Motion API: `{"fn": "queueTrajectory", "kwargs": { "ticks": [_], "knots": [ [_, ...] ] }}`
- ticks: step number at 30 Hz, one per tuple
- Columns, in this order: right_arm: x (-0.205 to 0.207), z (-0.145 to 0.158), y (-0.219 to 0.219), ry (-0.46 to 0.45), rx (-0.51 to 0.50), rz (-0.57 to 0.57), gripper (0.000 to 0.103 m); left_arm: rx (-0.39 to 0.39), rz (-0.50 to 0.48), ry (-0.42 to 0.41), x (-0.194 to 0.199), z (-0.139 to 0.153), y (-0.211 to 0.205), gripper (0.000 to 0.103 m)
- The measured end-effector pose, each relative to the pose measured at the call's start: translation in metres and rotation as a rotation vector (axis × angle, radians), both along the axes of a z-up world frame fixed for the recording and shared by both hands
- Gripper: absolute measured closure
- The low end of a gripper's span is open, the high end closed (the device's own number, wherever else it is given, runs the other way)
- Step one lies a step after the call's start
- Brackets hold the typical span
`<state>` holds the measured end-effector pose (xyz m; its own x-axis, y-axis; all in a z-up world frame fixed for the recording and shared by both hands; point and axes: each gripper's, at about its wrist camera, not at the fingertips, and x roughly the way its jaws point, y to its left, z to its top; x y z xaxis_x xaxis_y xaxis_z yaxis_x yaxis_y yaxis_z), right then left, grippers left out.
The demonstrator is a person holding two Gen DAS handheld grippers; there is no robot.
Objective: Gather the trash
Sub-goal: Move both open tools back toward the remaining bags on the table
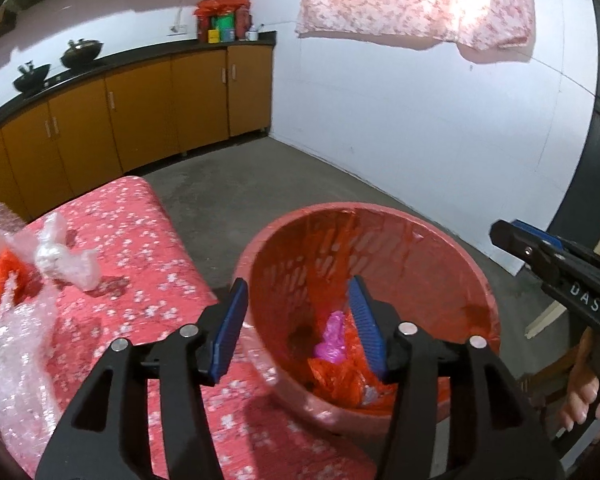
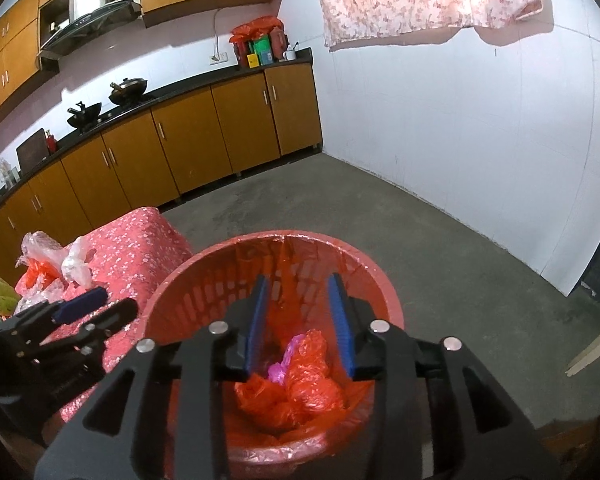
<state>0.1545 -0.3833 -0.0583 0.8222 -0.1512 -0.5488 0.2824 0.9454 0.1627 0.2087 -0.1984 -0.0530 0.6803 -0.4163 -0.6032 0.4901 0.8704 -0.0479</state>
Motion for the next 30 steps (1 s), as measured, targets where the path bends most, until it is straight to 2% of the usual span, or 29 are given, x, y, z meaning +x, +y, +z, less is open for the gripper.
{"fn": "queueTrajectory", "kwargs": {
  "ticks": [5, 8, 10, 14, 18, 25, 30],
  "knots": [
    [-0.002, 0.006, 0.012, -0.008, -0.029, 0.01, 0.062, 0.002, 0.05, -0.027, -0.007, 0.008, 0.022, 0.047],
    [-0.003, 0.009, 0.023, -0.018, -0.04, 0.023, 0.056, 0.018, 0.087, -0.056, -0.014, 0.012, 0.038, 0.042],
    [-0.004, 0.011, 0.033, -0.023, -0.044, 0.036, 0.052, 0.023, 0.122, -0.071, -0.022, 0.015, 0.056, 0.04],
    [0.0, 0.015, 0.064, -0.023, -0.054, 0.106, 0.051, 0.02, 0.213, -0.09, -0.036, 0.018, 0.105, 0.04],
    [0.005, 0.017, 0.107, -0.026, -0.054, 0.204, 0.051, 0.022, 0.335, -0.107, -0.049, 0.022, 0.161, 0.04],
    [0.02, 0.017, 0.201, -0.019, -0.022, 0.391, 0.051, 0.095, 0.578, -0.149, -0.065, 0.023, 0.266, 0.039],
    [0.034, 0.015, 0.261, 0.001, -0.006, 0.476, 0.051, 0.09, 0.681, -0.136, -0.068, 0.018, 0.321, 0.039]
  ]
}}
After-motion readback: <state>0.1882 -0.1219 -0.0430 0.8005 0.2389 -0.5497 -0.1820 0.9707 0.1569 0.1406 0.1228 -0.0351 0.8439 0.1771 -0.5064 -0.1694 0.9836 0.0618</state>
